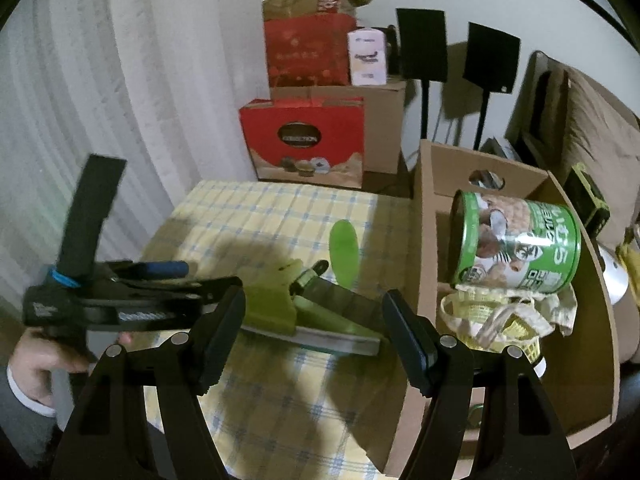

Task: Organize objects
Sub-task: 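Withdraw both grippers from the box toward the green slicer, then close the left gripper on the green slicer's handle end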

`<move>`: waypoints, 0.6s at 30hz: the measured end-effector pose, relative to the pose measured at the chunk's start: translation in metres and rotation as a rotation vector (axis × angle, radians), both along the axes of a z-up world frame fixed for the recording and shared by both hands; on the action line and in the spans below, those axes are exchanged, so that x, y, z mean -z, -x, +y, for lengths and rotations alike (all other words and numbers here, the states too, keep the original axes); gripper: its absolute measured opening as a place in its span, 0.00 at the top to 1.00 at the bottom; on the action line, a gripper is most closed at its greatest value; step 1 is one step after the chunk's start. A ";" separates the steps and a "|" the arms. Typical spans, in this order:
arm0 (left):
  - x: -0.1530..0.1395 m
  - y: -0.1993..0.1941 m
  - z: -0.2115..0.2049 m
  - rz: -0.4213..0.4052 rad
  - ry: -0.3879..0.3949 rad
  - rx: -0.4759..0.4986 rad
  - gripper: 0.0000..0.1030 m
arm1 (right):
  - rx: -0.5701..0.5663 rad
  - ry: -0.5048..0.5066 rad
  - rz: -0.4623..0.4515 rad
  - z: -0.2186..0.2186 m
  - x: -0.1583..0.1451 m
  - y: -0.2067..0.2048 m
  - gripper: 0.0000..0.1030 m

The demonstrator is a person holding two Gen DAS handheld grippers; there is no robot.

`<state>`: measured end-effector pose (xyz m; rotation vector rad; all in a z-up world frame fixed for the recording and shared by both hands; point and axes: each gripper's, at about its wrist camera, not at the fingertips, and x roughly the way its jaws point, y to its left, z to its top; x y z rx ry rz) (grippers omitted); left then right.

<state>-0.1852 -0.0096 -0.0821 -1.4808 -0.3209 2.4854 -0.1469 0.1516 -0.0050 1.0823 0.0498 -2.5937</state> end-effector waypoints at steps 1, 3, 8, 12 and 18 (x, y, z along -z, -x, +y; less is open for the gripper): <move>0.002 0.002 0.003 -0.003 0.000 0.003 0.15 | 0.010 0.012 0.001 0.003 0.000 0.000 0.30; 0.005 0.006 0.011 -0.007 -0.001 0.010 0.15 | 0.023 0.021 0.007 0.006 -0.002 0.000 0.30; 0.011 0.013 0.028 -0.009 -0.002 0.026 0.15 | 0.046 0.032 0.011 0.016 -0.007 0.001 0.30; 0.015 0.016 0.040 -0.009 0.022 0.038 0.15 | 0.065 0.046 0.005 0.023 -0.008 0.002 0.30; 0.020 0.019 0.055 -0.011 0.068 0.044 0.19 | 0.080 0.076 -0.004 0.033 -0.007 0.003 0.30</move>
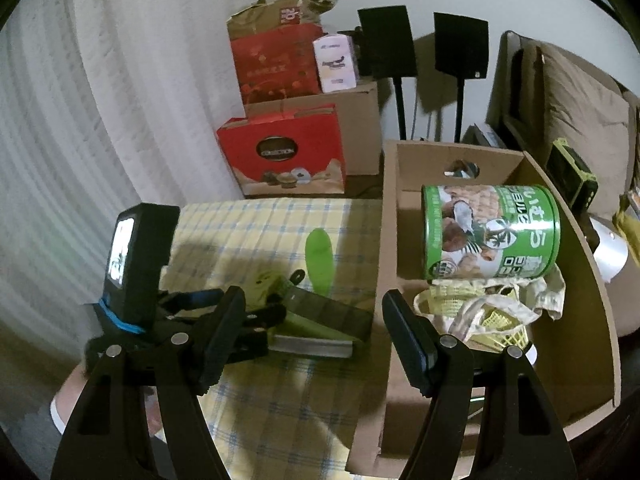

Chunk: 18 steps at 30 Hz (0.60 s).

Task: Organize objects
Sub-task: 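Close the left gripper on the green slicer's handle end, then close the right gripper on the slicer beside the left gripper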

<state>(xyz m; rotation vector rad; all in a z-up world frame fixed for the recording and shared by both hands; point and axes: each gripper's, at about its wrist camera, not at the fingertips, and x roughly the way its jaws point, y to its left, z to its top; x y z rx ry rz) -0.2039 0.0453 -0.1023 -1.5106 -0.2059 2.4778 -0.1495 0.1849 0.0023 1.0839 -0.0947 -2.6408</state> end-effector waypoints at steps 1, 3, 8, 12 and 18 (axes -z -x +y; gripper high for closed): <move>0.001 0.000 0.001 0.000 0.008 -0.005 0.26 | 0.002 0.002 -0.001 0.002 0.000 0.000 0.30; 0.003 0.000 0.002 -0.006 0.013 -0.009 0.36 | 0.006 0.000 -0.002 0.003 0.001 0.000 0.30; 0.005 0.000 0.001 0.004 -0.001 -0.009 0.47 | 0.015 0.007 -0.011 0.008 0.004 0.001 0.30; 0.002 0.003 -0.003 0.005 0.000 -0.006 0.60 | 0.010 0.004 -0.016 0.007 0.006 0.000 0.30; -0.006 -0.007 -0.009 0.045 -0.008 0.020 0.68 | 0.003 0.003 -0.018 0.004 0.007 -0.001 0.30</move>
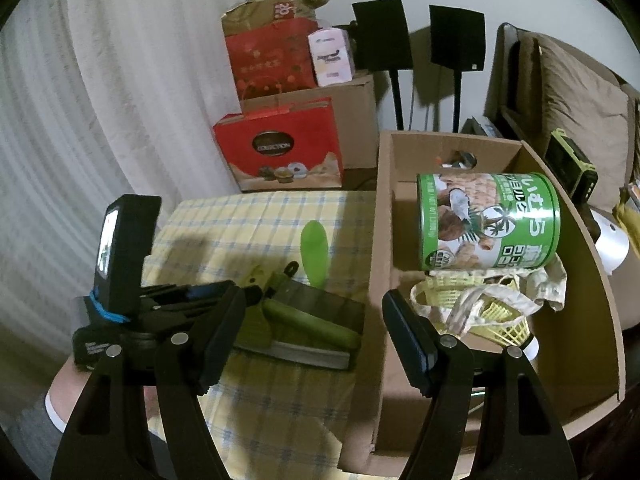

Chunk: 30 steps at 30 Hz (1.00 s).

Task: Organize objects
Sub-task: 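Close the right gripper on the slicer beside the left gripper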

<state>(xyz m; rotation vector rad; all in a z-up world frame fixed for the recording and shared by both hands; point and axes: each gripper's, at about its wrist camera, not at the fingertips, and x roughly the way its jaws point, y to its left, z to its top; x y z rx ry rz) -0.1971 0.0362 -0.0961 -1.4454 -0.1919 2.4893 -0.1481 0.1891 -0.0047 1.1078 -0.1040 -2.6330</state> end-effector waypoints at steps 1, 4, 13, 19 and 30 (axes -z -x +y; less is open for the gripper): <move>-0.002 -0.004 0.001 0.017 0.009 0.008 0.68 | -0.002 0.000 -0.002 -0.001 0.000 0.000 0.30; -0.011 -0.019 0.004 0.068 0.024 0.029 0.69 | -0.007 -0.003 -0.002 -0.003 0.001 0.000 0.30; -0.026 -0.057 -0.007 0.104 -0.037 0.070 0.68 | -0.015 -0.005 -0.019 -0.006 0.004 -0.005 0.30; -0.025 -0.067 -0.009 0.122 -0.063 0.067 0.68 | -0.097 0.049 -0.044 -0.022 0.007 -0.002 0.29; -0.022 -0.072 -0.012 0.135 -0.089 0.072 0.67 | -0.269 0.152 -0.126 -0.057 0.024 0.027 0.46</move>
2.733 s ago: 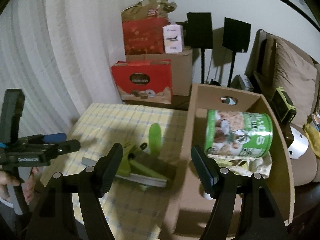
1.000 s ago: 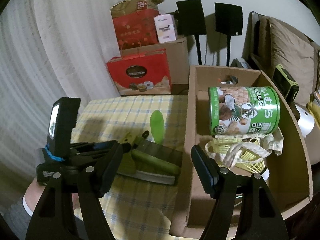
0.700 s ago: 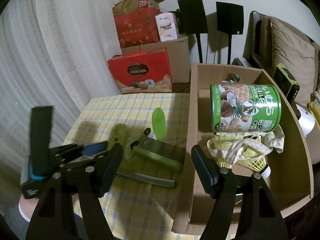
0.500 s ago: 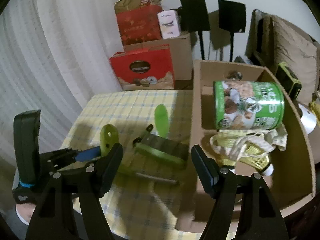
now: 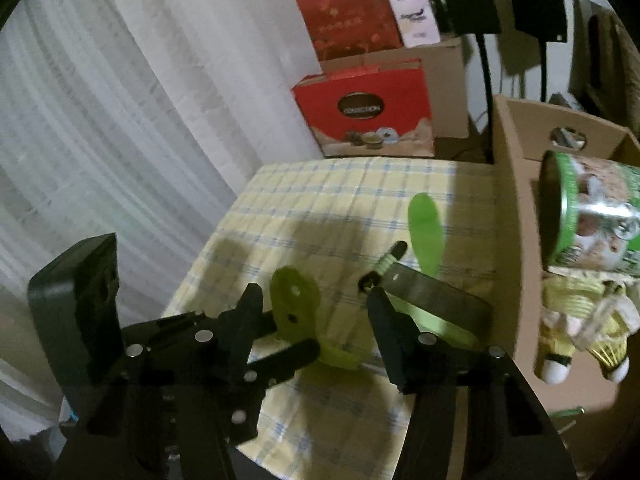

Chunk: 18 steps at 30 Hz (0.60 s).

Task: Organize objects
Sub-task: 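Close the right gripper on the slicer beside the left gripper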

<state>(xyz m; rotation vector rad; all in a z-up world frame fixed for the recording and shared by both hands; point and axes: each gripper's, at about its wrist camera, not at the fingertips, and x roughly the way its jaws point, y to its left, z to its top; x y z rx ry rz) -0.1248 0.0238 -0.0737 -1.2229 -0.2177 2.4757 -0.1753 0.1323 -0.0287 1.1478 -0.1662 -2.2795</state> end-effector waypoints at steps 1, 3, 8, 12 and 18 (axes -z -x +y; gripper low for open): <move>0.000 0.000 0.000 0.000 -0.002 0.001 0.67 | -0.017 0.000 -0.003 -0.003 0.002 0.003 0.48; 0.000 -0.001 -0.001 0.001 -0.006 0.005 0.67 | -0.042 -0.003 0.002 -0.005 0.004 0.004 0.50; 0.001 0.001 -0.002 -0.001 -0.014 0.010 0.67 | -0.093 -0.028 -0.009 -0.017 0.011 0.007 0.71; 0.004 0.003 -0.006 -0.018 -0.035 -0.023 0.52 | -0.086 -0.011 -0.011 -0.017 0.013 0.007 0.74; 0.013 0.008 -0.014 -0.028 -0.071 -0.058 0.38 | -0.072 0.010 -0.012 -0.015 0.013 0.008 0.76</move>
